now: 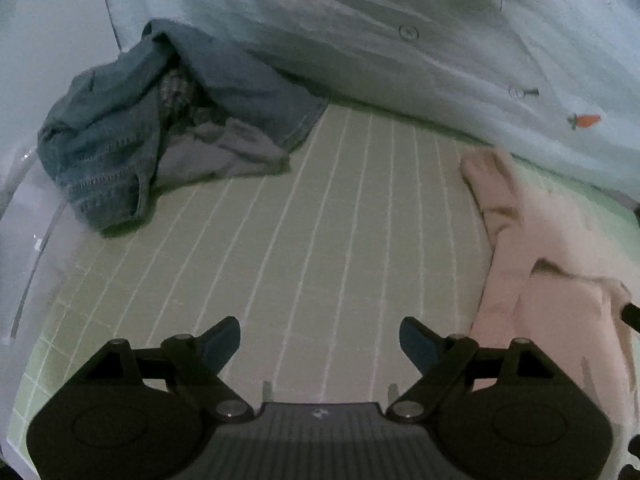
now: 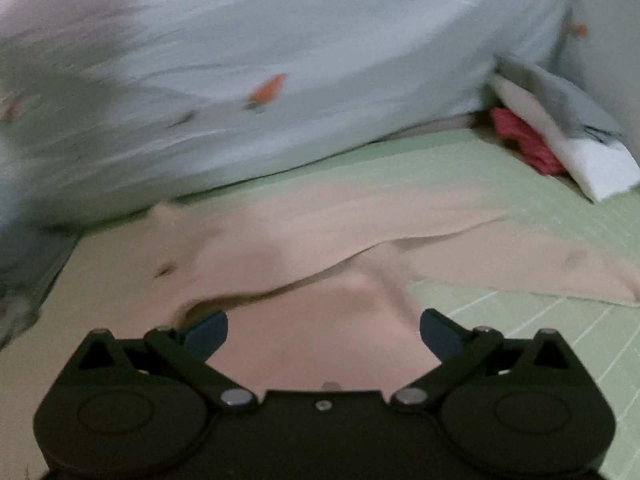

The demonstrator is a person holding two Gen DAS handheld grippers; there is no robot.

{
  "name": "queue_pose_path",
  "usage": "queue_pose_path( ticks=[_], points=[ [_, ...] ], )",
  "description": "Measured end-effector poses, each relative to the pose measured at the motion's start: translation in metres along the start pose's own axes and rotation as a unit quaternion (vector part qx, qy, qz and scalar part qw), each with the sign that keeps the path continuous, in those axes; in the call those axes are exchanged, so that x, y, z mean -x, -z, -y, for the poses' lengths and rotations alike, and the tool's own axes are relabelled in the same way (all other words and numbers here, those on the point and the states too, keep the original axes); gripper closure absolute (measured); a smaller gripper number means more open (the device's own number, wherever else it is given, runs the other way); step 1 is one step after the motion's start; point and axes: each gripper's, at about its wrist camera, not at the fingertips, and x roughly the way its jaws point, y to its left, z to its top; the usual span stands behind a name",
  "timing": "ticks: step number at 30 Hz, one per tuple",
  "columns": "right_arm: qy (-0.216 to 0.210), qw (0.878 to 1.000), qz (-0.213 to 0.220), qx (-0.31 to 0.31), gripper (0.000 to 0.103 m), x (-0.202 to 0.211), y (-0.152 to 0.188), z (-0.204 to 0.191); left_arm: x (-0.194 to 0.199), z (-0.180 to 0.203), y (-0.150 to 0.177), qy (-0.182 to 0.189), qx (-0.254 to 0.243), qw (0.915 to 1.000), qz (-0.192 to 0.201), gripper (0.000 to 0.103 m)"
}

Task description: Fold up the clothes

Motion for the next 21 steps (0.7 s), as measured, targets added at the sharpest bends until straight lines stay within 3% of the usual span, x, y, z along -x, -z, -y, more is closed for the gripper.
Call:
queue_pose_path(
  ticks=[10, 17, 18, 21],
  points=[
    [-0.036, 0.994, -0.049, 0.091, 0.000, 0.023, 0.056, -0.102, -0.002, -0.040, 0.030, 0.034, -0.017, 0.9991, -0.018, 0.016],
    [-0.059, 0.983, -0.089, 0.147, 0.006, 0.028, 0.096, -0.159, 0.004, -0.067, 0.043, 0.024, -0.017, 0.9992, -0.028, 0.016],
    [-0.061, 0.982, -0.092, 0.156, 0.007, 0.026, 0.099, -0.164, 0.004, -0.071, 0.044, 0.022, -0.017, 0.9992, -0.030, 0.016],
    [-0.058, 0.978, -0.098, 0.178, 0.025, 0.026, 0.110, -0.172, 0.005, -0.075, 0.047, 0.018, -0.019, 0.9991, -0.033, 0.016]
  ],
)
